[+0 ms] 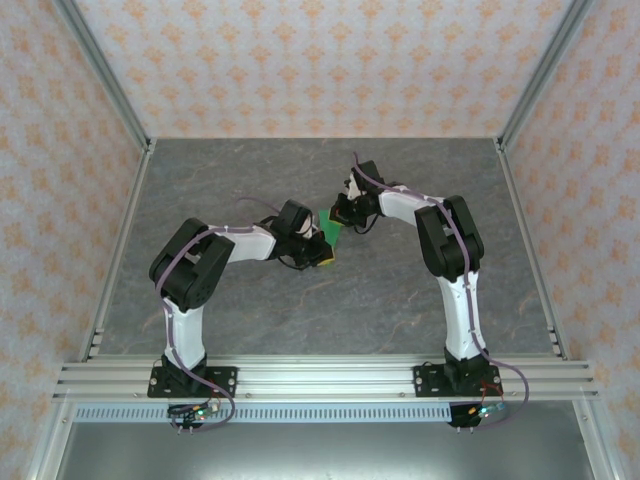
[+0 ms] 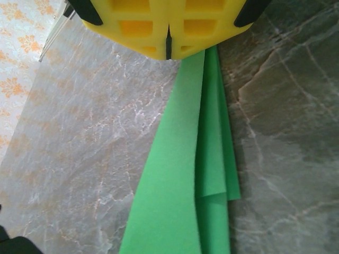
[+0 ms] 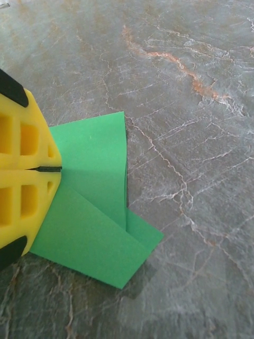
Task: Fold a paper plane with a square sheet of paper (fold left side to right side)
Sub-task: Fold the wing for the fifth time at the center of the table.
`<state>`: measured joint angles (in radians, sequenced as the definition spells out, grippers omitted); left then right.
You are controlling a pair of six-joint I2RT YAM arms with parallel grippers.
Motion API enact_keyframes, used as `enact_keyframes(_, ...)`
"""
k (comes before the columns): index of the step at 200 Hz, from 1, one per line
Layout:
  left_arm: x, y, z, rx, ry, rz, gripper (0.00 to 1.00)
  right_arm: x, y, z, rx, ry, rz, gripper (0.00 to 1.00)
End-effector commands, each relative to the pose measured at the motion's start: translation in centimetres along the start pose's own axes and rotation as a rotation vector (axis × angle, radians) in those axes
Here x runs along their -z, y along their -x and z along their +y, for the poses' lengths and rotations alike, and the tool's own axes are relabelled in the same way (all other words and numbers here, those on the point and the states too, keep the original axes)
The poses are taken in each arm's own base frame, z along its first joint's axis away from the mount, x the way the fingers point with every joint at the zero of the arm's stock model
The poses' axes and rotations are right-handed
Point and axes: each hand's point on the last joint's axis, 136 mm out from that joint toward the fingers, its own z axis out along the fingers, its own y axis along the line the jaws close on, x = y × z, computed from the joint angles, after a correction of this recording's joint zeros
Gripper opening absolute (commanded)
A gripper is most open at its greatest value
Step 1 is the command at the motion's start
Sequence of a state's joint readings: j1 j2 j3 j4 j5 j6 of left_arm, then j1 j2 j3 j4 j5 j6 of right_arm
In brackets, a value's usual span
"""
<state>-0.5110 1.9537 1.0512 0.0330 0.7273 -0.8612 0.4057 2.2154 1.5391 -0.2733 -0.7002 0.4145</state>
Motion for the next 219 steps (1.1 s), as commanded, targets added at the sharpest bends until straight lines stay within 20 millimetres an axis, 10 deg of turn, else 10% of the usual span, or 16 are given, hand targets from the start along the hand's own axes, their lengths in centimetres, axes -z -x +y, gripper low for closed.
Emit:
enact_keyframes(1,-0.5,-0.9,1.1,-0.002,0.037,0.028,0.02,-1.1,-1.1,-3.0,-0.027,-0.106,0.041,0.00)
enact_keyframes(219,0.7,-5.6,3.9,-0.008,0.127,0.171,0.00,-1.5,-1.3,-4.5,-0.056,-0.186,0.070,0.00)
